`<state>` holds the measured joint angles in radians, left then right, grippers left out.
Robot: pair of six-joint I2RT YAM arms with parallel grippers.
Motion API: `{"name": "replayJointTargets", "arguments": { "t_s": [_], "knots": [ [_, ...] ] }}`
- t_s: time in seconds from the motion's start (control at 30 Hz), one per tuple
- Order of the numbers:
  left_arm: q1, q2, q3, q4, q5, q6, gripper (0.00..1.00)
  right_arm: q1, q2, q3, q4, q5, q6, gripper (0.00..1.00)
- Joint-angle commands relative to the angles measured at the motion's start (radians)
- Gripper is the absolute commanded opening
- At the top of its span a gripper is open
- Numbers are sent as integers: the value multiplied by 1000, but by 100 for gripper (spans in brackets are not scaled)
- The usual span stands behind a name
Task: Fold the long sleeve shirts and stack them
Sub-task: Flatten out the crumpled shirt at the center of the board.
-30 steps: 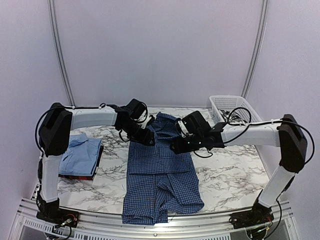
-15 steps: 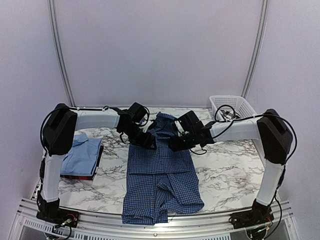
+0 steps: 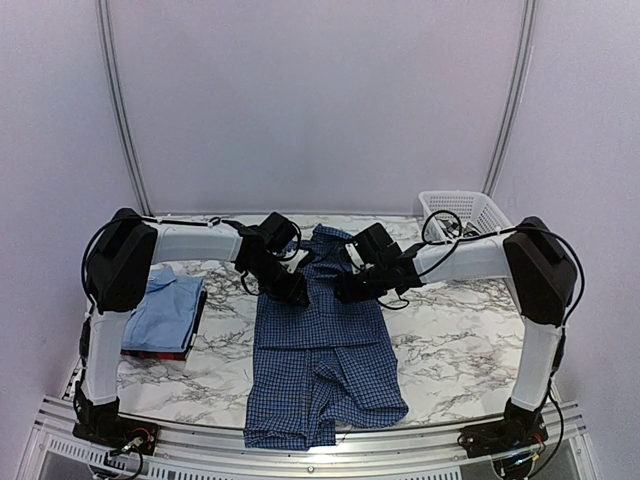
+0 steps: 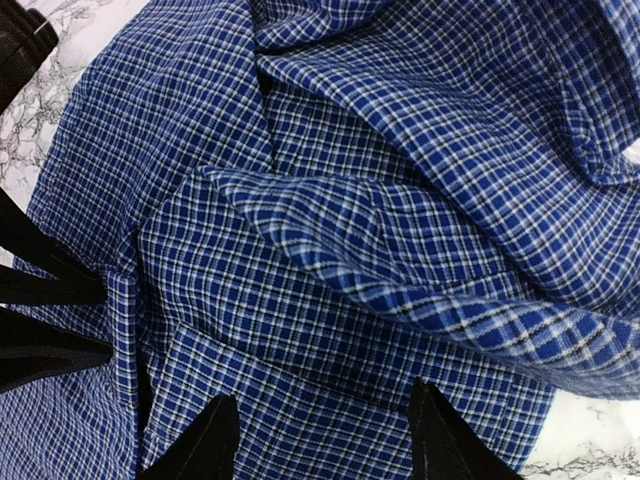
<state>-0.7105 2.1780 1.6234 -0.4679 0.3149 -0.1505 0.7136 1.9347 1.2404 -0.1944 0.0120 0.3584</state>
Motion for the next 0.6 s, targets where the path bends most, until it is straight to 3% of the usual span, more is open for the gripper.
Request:
{"name": "replayJointTargets", "arguments": {
  "t_s": [0.0,0.33,0.47,0.5,0.57],
  "knots": [
    [-9,-41,-16,3,10,-6,26,-9,22,38,7,16,-24,56],
    [-9,-67,-34,33,-37,-49,0,2,18,31,-21,30,-44,69],
    [-9,-84,-36,40,-74,-55,0,22,7,23,-29,31,-45,71],
    [-9,-90,-37,41,-91,-51,3,25,6,19,-27,32,-43,71],
    [-8,-99,-36,41,-143,-38,20,27,10,13,-24,27,-38,72]
  ]
}}
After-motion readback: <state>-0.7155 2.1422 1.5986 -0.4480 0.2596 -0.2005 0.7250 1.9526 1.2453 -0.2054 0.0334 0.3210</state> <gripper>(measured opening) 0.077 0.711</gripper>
